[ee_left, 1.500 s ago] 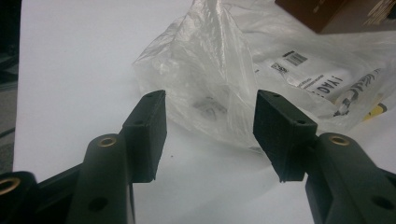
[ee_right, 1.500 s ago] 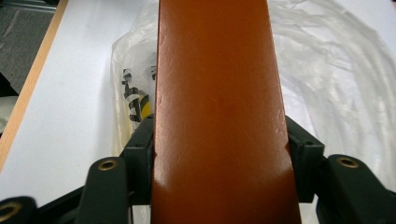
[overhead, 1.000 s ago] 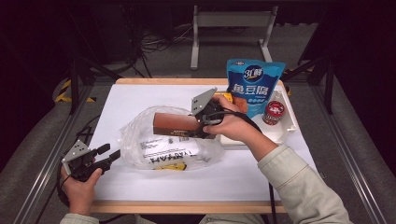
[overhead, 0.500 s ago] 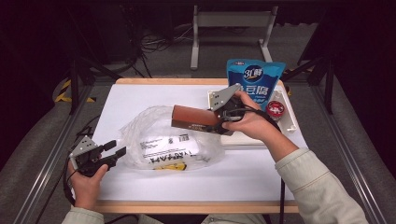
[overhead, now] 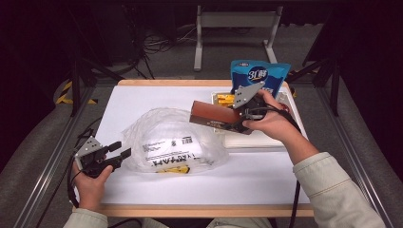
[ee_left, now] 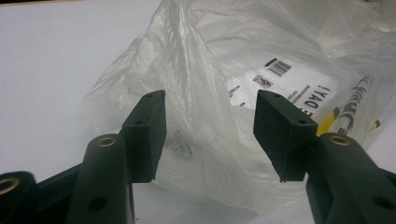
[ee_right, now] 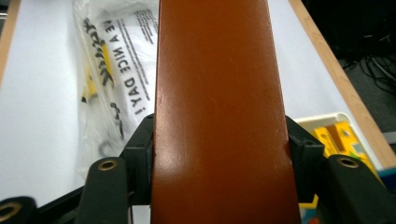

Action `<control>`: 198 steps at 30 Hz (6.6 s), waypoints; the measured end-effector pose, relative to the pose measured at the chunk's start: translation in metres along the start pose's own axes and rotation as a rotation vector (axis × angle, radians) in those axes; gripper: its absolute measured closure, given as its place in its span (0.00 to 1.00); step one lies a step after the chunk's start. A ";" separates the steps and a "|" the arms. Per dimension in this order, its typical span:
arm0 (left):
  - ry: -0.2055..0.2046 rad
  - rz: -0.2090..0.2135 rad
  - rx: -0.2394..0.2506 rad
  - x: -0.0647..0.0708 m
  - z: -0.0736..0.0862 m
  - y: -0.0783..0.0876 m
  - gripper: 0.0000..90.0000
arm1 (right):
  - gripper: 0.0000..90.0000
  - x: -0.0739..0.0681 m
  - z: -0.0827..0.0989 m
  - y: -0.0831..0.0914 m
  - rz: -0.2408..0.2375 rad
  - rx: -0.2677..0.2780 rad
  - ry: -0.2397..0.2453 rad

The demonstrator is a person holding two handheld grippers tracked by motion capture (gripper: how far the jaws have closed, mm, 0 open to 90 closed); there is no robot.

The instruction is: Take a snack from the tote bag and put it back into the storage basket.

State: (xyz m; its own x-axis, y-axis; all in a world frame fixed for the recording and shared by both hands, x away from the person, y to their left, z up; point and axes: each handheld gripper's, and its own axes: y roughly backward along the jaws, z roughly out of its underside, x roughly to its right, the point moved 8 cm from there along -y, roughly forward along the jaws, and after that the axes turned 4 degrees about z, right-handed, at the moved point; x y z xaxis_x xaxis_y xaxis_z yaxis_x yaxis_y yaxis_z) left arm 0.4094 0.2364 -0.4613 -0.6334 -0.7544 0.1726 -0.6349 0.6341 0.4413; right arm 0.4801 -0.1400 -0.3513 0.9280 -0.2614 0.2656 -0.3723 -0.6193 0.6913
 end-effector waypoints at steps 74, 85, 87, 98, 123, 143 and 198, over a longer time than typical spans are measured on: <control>0.011 -0.003 -0.001 0.001 0.001 0.003 0.49 | 0.47 0.039 0.118 -0.005 0.022 -0.141 -0.084; 0.003 -0.001 -0.001 0.000 0.001 0.002 0.49 | 0.47 0.037 0.127 -0.015 0.023 -0.167 -0.082; 0.005 -0.001 -0.003 0.001 0.001 0.003 0.49 | 0.47 0.037 0.127 -0.017 0.020 -0.167 -0.079; 0.006 -0.001 0.001 0.001 0.001 0.003 0.49 | 0.47 0.038 0.133 -0.024 0.031 -0.190 -0.068; 0.006 -0.001 0.000 0.001 0.001 0.003 0.49 | 0.38 0.036 0.140 -0.031 0.046 -0.218 -0.081; -0.004 0.001 0.000 0.001 0.000 0.002 0.49 | 0.95 0.011 0.138 0.010 0.005 -0.236 -0.159; 0.003 -0.003 0.000 0.001 0.001 0.003 0.49 | 0.93 0.021 0.176 0.000 0.075 -0.317 -0.253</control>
State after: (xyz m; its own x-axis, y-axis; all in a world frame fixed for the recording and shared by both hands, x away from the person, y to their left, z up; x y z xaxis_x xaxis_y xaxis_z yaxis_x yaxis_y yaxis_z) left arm 0.4063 0.2376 -0.4607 -0.6300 -0.7568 0.1742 -0.6370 0.6319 0.4414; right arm 0.4965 -0.2758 -0.4639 0.8505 -0.4953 0.1771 -0.3789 -0.3433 0.8594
